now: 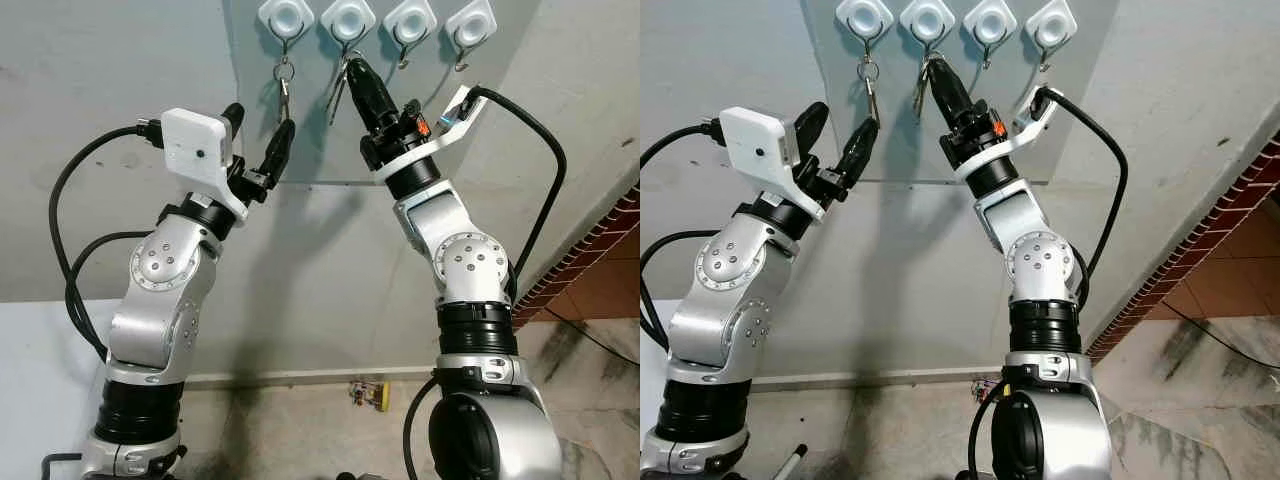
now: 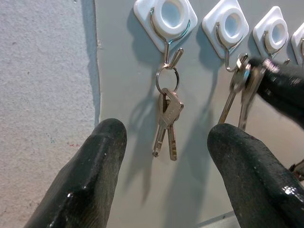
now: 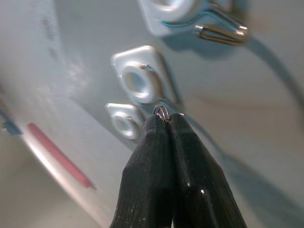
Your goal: Hang keys on a hook
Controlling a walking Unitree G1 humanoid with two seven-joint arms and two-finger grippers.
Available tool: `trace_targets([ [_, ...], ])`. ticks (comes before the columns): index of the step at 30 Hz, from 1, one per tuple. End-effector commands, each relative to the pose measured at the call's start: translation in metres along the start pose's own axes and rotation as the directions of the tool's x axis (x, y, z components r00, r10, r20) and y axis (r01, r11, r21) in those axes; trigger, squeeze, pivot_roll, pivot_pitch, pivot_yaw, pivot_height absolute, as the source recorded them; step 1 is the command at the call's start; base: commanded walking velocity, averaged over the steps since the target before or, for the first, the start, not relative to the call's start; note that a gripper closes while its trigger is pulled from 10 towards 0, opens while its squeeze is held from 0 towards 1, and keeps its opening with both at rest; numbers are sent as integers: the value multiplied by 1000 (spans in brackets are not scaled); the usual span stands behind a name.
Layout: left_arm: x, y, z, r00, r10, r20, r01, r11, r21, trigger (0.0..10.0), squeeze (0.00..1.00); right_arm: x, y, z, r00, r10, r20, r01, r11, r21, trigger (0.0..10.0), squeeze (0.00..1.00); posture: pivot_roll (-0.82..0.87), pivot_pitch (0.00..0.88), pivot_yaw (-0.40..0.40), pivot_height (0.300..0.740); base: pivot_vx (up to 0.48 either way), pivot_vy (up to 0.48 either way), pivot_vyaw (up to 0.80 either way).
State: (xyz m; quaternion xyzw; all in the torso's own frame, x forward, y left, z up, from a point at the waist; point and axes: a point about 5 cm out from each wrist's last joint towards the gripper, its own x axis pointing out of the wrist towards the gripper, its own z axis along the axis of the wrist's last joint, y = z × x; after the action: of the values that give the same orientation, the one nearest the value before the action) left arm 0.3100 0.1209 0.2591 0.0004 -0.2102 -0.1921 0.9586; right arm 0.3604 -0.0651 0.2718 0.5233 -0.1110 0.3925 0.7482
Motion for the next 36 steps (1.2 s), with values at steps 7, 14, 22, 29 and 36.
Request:
trace_targets([
  [7, 2, 0, 10, 999, 2, 34, -2, 1000, 7, 10000, 0, 14, 7, -9, 999, -33, -24, 33, 999, 19, 10000, 0, -17, 103, -44, 740, 0, 0, 0],
  [14, 2, 0, 10, 999, 6, 34, -7, 1000, 4, 10000, 0, 10, 8, -10, 999, 34, -4, -34, 999, -38, 10000, 918, -17, 107, -46, 740, 0, 0, 0],
  [22, 2, 1, 9, 999, 9, 32, -9, 1000, 4, 10000, 0, 5, 7, -12, 999, 52, -5, -52, 998, -34, 10000, 1000, -16, 107, -47, 740, 0, 0, 0],
  [29, 1, 1, 8, 1000, 9, 30, -10, 1000, 5, 10000, 0, 4, 6, -13, 998, 55, -3, -55, 997, -45, 10000, 1000, -16, 107, -47, 740, 0, 0, 0],
  [36, -3, 3, -1, 1000, 16, 0, -16, 1000, 14, 10000, 0, -21, -10, -24, 999, -6, -52, 2, 996, -88, 10000, 1000, -23, 105, -39, 740, 0, 0, 0],
])
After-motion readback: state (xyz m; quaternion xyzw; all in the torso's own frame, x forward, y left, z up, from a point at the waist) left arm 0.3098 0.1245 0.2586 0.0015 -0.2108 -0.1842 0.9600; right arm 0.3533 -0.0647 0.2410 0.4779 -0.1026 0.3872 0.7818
